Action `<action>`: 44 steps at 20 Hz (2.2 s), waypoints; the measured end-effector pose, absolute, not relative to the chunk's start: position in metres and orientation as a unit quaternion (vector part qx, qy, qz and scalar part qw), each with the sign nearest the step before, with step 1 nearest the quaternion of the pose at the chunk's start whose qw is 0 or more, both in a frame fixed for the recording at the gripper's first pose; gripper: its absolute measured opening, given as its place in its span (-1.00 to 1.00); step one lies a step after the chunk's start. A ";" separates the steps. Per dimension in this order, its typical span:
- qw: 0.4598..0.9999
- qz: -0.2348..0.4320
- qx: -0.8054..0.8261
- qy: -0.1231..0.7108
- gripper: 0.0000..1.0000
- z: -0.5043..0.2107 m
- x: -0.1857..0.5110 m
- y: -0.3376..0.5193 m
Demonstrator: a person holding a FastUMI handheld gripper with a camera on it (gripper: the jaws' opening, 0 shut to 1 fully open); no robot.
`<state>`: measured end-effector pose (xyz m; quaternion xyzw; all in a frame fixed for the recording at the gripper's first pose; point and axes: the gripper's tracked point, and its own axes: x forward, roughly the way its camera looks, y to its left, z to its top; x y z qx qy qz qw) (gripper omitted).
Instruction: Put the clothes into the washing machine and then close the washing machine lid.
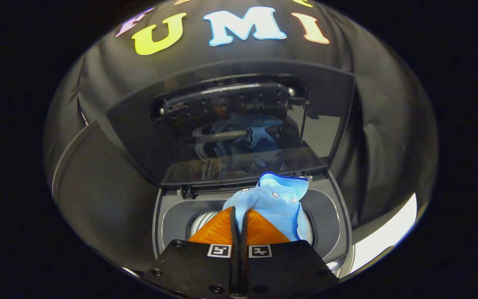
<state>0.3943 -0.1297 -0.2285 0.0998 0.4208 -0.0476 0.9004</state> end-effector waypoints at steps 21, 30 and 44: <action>0.877 -0.050 0.082 0.472 0.94 -0.277 0.385 -0.112; 0.903 -0.045 0.068 0.423 0.94 -0.225 0.393 -0.114; 0.956 -0.031 0.023 0.290 0.94 -0.038 0.425 -0.116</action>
